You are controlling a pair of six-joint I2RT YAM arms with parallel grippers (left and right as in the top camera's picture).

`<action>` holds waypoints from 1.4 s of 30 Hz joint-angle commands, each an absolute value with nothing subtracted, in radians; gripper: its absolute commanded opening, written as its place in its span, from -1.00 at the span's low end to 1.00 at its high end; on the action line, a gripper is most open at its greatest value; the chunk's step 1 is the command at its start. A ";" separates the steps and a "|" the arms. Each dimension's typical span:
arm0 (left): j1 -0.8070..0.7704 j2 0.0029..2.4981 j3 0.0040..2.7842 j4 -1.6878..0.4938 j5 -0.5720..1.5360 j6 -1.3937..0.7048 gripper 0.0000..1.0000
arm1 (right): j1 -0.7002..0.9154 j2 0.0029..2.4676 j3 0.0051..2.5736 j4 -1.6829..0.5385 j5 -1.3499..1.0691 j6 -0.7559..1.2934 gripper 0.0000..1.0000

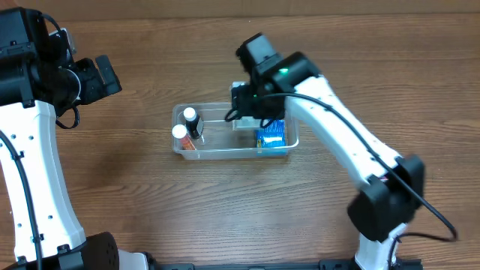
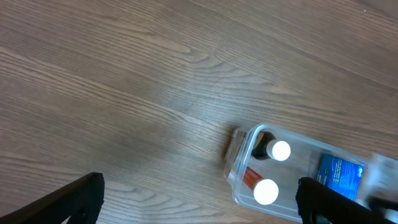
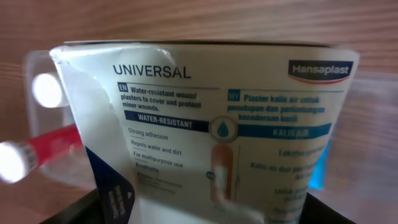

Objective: Pack container
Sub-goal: 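Lift the Hansaplast box and carry it over the container, then lower the Hansaplast box into the container's middle, release, withdraw right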

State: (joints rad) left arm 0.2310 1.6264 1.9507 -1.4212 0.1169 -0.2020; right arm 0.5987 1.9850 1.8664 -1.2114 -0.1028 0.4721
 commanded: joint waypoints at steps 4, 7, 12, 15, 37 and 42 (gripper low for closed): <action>0.235 1.629 1.949 -1.423 0.122 -0.178 1.00 | 0.653 2.094 1.864 -1.182 -0.141 0.503 0.45; 0.235 1.629 1.949 -1.426 0.120 -0.178 1.00 | 0.653 2.124 1.864 -1.185 -0.142 0.503 0.45; 0.235 1.629 1.949 -1.426 0.120 -0.178 1.00 | 0.653 2.143 1.864 -1.183 -0.144 0.503 0.45; 0.235 1.629 1.949 -1.426 0.120 -0.178 1.00 | 0.653 2.143 1.864 -1.191 -0.145 0.502 0.45; 0.235 1.629 1.949 -1.430 0.120 -0.175 1.00 | 0.556 1.966 2.016 -1.380 0.159 0.524 1.00; 0.235 1.629 1.949 -1.437 0.120 -0.164 1.00 | 0.335 1.804 2.023 -1.467 0.208 0.593 1.00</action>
State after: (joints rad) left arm 0.2310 1.6264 1.9507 -1.4326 0.1165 -0.1978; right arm 0.4877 1.9530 1.9770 -1.4246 0.1116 0.5323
